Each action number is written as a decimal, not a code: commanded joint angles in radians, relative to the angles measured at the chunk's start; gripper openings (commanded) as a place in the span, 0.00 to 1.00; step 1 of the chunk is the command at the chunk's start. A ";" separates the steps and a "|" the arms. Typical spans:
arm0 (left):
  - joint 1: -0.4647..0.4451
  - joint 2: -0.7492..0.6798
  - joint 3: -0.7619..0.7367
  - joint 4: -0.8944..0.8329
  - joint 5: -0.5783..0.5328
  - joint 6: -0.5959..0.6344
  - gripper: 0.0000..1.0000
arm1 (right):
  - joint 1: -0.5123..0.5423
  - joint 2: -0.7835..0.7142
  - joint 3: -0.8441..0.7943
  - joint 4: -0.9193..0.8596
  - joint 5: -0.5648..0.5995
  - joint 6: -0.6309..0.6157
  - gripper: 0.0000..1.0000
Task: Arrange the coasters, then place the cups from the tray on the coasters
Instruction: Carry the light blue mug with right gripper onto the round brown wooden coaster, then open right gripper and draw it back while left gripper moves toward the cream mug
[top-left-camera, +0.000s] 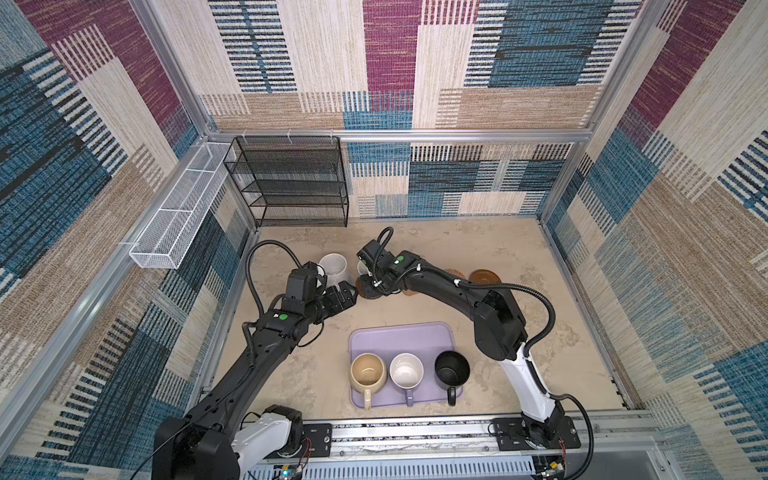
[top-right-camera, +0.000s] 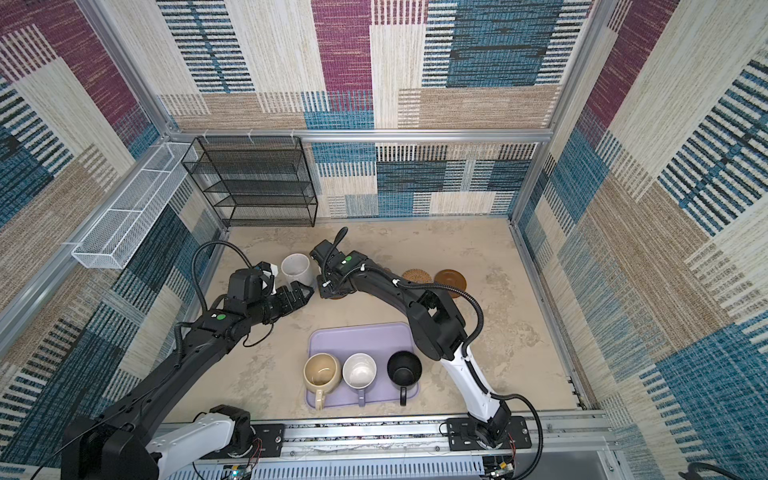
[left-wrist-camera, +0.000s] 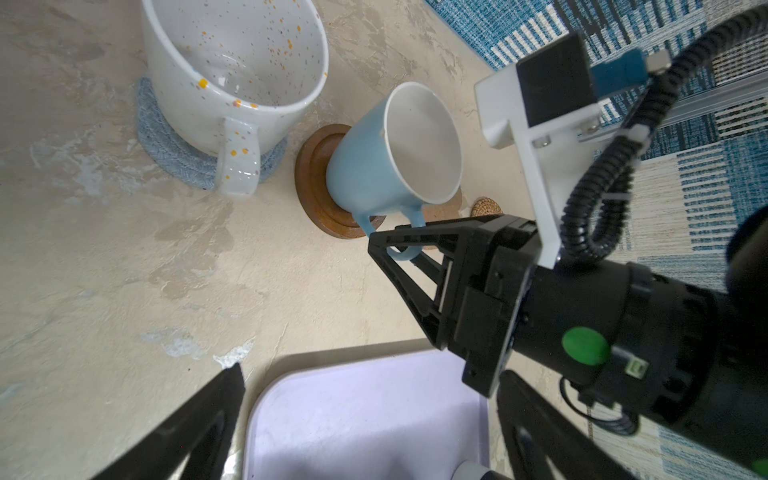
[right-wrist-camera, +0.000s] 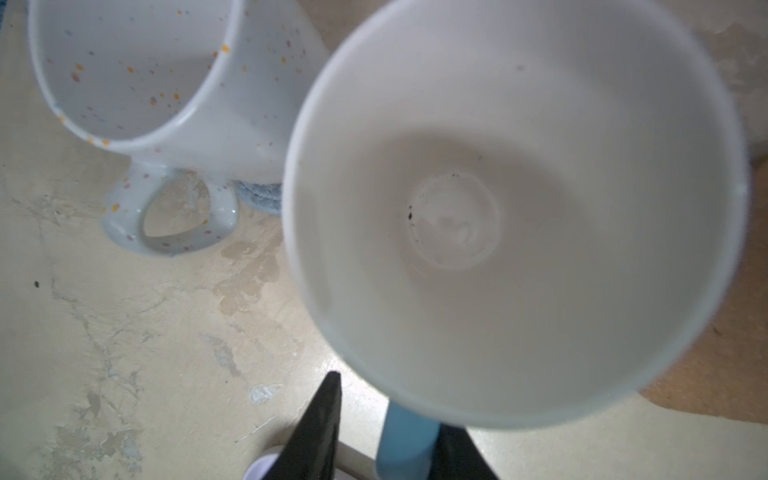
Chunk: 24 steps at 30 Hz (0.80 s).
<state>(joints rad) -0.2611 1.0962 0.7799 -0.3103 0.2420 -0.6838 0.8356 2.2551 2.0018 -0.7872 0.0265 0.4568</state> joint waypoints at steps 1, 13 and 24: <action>0.002 -0.009 -0.001 -0.010 0.000 0.002 0.98 | 0.002 -0.012 -0.002 0.036 -0.008 0.012 0.35; -0.001 -0.078 0.063 -0.229 0.101 0.095 1.00 | 0.002 -0.254 -0.275 0.211 -0.002 0.010 0.62; -0.146 -0.178 0.087 -0.478 0.017 0.114 1.00 | -0.012 -0.694 -0.779 0.526 -0.070 -0.049 1.00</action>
<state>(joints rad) -0.3691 0.9344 0.8566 -0.6865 0.3084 -0.5903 0.8307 1.6203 1.2831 -0.3901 -0.0010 0.4355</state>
